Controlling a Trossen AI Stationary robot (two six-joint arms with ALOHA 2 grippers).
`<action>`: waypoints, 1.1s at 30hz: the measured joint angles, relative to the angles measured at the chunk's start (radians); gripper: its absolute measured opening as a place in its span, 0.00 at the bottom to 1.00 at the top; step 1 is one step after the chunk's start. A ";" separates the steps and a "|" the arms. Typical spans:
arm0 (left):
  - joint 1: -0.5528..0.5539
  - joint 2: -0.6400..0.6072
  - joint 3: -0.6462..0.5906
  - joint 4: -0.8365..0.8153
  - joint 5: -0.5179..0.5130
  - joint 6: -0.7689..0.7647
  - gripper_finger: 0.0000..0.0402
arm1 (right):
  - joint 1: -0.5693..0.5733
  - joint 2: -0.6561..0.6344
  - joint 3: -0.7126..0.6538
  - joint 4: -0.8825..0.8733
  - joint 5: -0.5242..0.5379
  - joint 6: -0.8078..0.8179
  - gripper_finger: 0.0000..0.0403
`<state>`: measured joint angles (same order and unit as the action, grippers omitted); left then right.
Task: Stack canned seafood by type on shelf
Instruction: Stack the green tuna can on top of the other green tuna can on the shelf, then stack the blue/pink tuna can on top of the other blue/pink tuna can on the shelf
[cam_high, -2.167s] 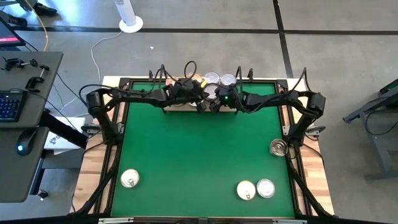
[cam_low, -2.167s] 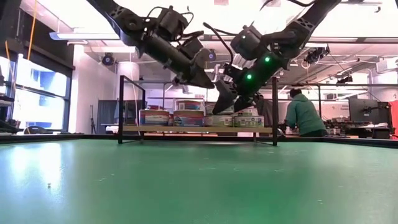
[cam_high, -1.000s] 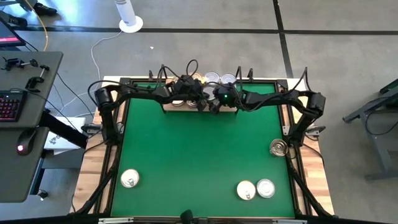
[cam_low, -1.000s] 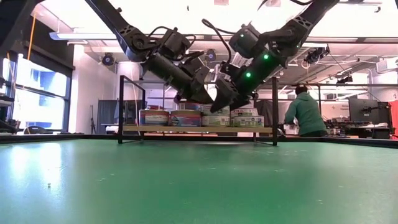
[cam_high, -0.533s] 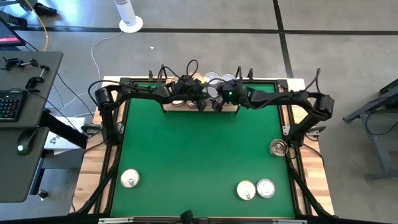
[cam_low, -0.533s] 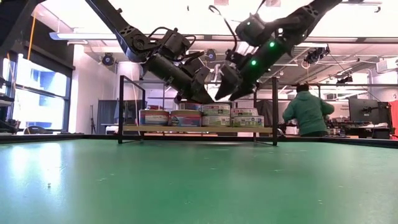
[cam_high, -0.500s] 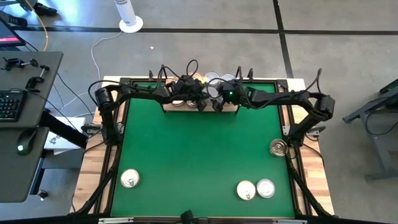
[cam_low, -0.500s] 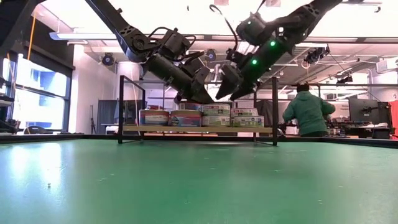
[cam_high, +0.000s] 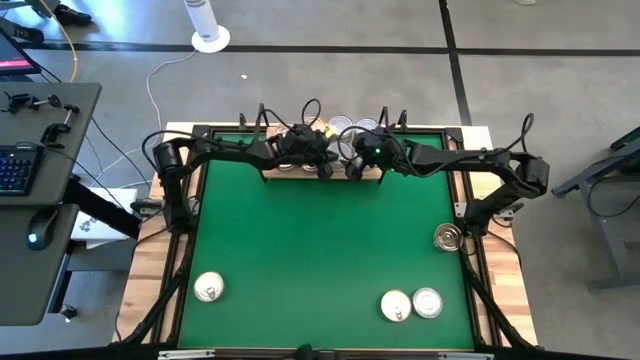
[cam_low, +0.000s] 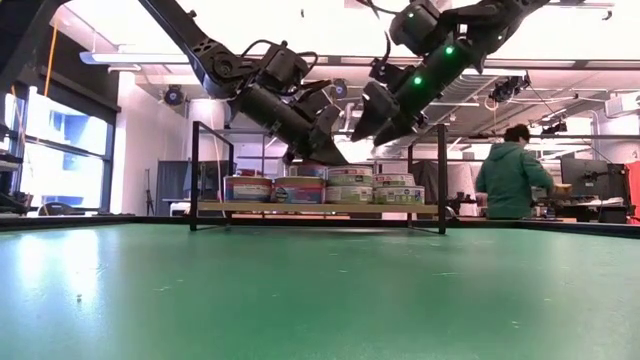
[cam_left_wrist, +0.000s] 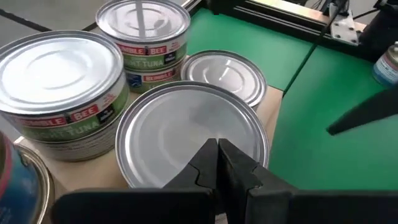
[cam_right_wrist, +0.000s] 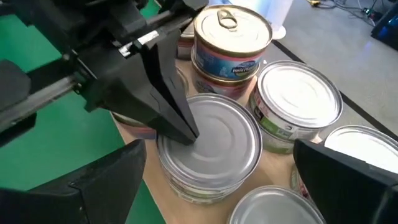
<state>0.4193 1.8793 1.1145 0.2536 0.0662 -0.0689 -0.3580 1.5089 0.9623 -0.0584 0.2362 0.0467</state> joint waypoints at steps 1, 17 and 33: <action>-0.002 -0.004 -0.001 -0.004 -0.001 0.001 0.00 | 0.000 0.000 0.000 -0.004 0.000 0.000 0.99; -0.154 -0.268 0.000 -0.130 -0.262 0.124 0.00 | 0.035 0.000 0.000 -0.012 0.054 -0.038 0.99; -0.502 -0.632 0.049 -0.938 -0.829 -0.124 0.00 | 0.438 0.001 -0.245 0.454 0.200 -0.136 0.99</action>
<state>-0.0830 1.2470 1.1632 -0.6842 -0.7624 -0.1932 0.0800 1.5101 0.7170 0.3958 0.4362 -0.0888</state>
